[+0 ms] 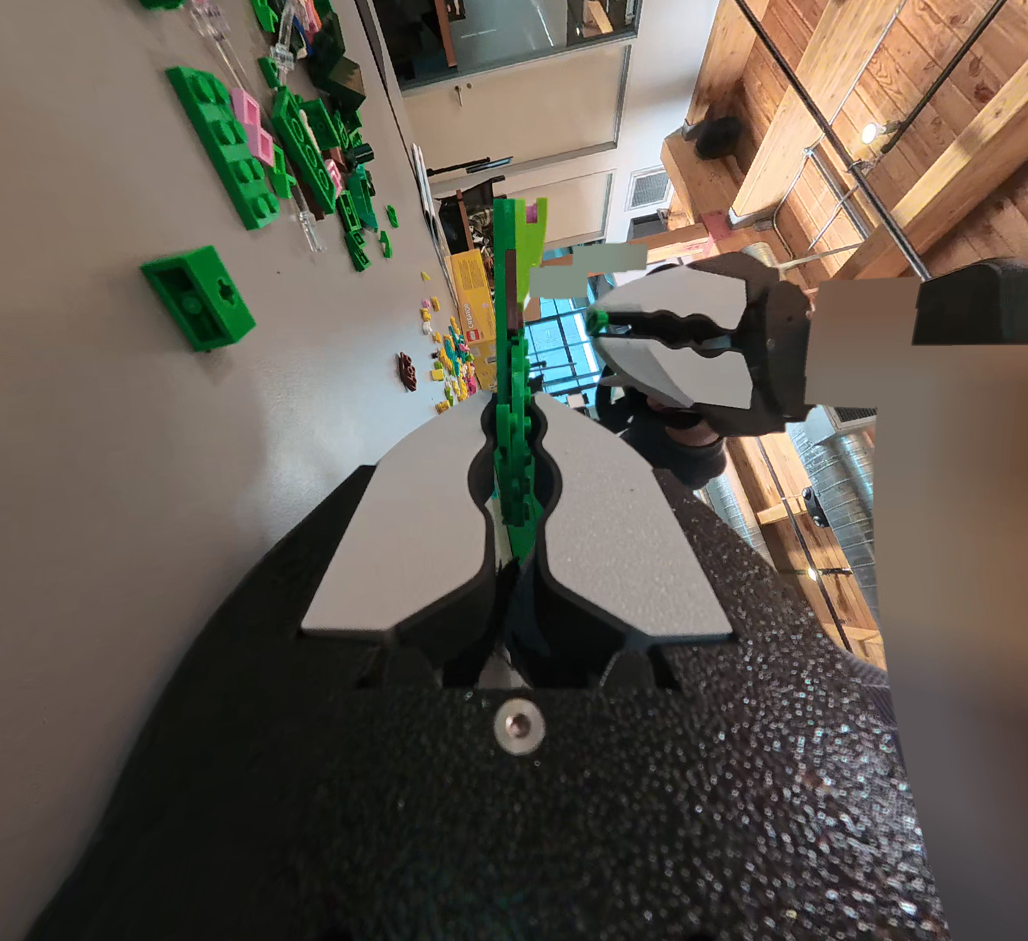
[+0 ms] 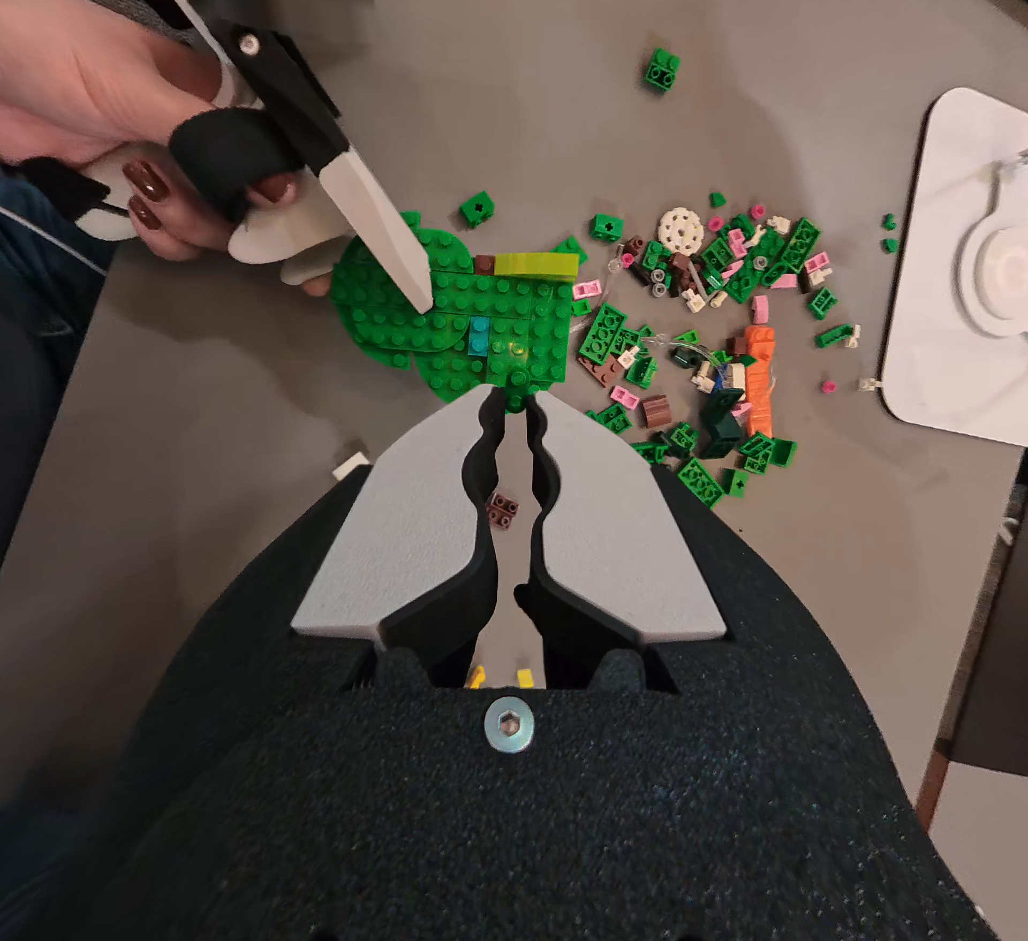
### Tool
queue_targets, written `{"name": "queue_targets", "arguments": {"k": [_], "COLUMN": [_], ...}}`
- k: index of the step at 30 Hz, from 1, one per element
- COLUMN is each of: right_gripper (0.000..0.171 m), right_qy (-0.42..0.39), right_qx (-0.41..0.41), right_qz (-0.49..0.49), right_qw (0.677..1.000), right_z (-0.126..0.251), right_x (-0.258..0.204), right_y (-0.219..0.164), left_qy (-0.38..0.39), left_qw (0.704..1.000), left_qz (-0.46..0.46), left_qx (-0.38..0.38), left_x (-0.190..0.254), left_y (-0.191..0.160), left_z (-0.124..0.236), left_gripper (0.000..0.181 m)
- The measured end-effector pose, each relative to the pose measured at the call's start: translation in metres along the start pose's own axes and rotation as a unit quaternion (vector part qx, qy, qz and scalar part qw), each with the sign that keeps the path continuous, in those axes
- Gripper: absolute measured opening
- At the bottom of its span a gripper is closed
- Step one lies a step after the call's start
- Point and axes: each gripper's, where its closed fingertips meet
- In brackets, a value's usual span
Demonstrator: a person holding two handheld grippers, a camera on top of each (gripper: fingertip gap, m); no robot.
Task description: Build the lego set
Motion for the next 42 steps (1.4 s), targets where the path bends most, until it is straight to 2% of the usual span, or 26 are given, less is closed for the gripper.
{"name": "queue_targets", "arguments": {"k": [4, 14, 42], "right_gripper": [0.006, 0.007, 0.008], "right_qy": [-0.027, 0.011, -0.038], "right_qx": [-0.002, -0.057, -0.113], "right_qz": [0.014, 0.014, 0.014], "right_qw": [1.000, 0.998, 0.993], "right_z": [-0.006, -0.027, -0.031], "right_x": [0.005, -0.006, -0.008], "right_y": [-0.001, -0.012, -0.011], "left_qy": [0.004, -0.002, 0.001], "left_qw": [1.000, 1.000, 1.000], "left_qz": [-0.003, 0.001, 0.001], "left_qx": [-0.003, -0.004, 0.000], "left_x": [-0.001, 0.000, 0.000], "left_y": [-0.001, -0.001, -0.001], "left_z": [-0.001, 0.000, 0.000], "left_gripper": [0.008, 0.008, 0.008]}}
Point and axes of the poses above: each gripper's, where its closed fingertips meet, z back along the fingers, y out of its top, x = y × z across the jaws, and after that the axes turned 12 degrees about y, right-handed
